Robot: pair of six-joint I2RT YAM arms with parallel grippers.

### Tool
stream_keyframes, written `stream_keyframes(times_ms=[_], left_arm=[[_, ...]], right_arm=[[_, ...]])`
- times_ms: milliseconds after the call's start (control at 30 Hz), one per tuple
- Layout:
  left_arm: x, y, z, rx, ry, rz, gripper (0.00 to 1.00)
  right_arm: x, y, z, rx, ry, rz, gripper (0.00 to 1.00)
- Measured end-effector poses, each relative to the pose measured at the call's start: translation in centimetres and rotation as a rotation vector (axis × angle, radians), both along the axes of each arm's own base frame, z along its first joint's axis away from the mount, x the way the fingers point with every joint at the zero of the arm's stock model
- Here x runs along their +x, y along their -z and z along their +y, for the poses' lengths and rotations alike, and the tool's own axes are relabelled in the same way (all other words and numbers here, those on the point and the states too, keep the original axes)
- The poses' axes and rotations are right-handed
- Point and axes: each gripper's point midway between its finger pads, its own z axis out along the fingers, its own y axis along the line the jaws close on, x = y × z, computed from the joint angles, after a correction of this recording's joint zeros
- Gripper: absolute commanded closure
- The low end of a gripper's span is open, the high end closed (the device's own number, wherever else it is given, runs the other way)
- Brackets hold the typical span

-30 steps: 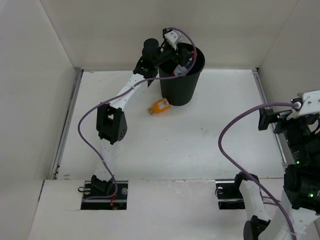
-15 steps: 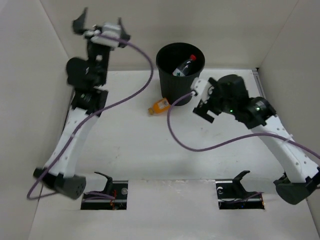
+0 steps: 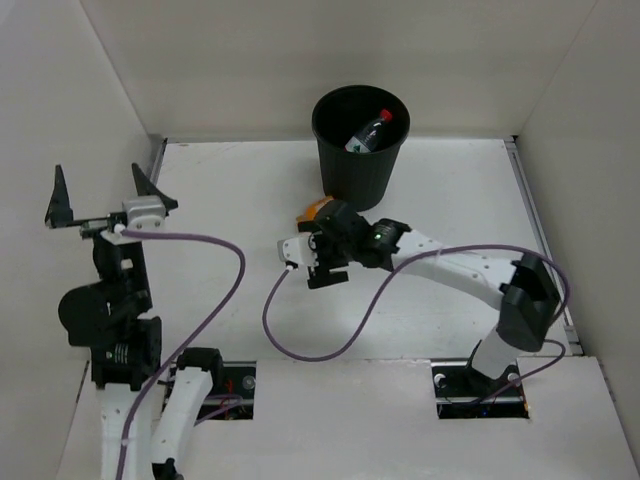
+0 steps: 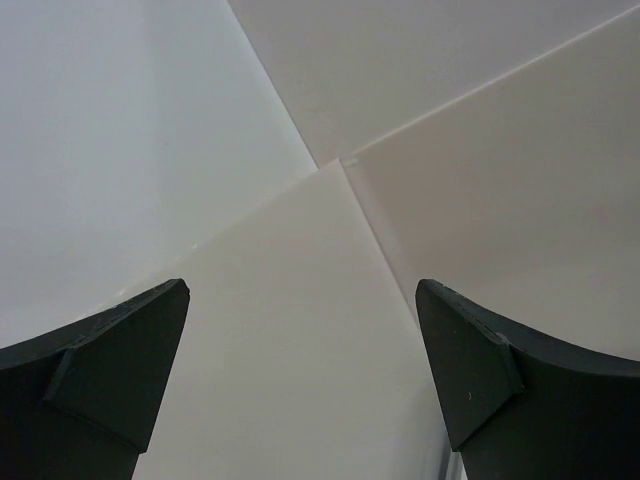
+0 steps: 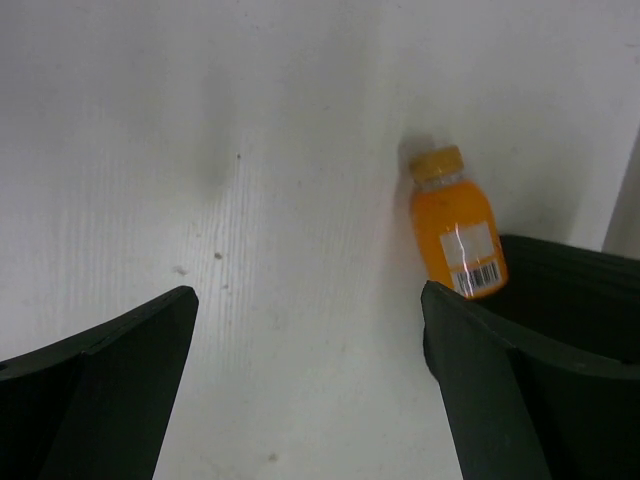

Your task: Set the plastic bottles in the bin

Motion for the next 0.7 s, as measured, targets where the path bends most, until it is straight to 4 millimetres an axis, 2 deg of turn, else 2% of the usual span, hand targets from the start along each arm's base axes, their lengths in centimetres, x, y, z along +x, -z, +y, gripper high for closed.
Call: stream_keyframes(times_ms=[100, 233, 333, 533, 700], left_arm=[[-2.4, 0.3, 0.9, -0.008, -0.037, -0.013, 0.0], [-4.2, 0.7, 1.2, -0.012, -0.052, -0.016, 0.0], [-4.3, 1.7, 1.0, -0.017, -0.041, 0.006, 0.0], [-3.1, 4.8, 1.0, -0.026, -0.038, 0.091, 0.0], [-2.7, 5.7, 0.9, -0.029, -0.028, 0.121, 0.0]], right_arm=[[1.6, 3.4, 1.5, -0.051, -0.049, -0.029, 0.0], [3.9, 5.4, 2.7, -0.087, -0.115, -0.112, 0.0], [5.4, 5.8, 3.2, -0.104, -0.151, -0.169, 0.0], [9.1, 6.3, 4.1, -0.139, -0.217, -0.302, 0.0], [12.2, 7.6, 3.8, -0.192, -0.232, -0.345, 0.0]])
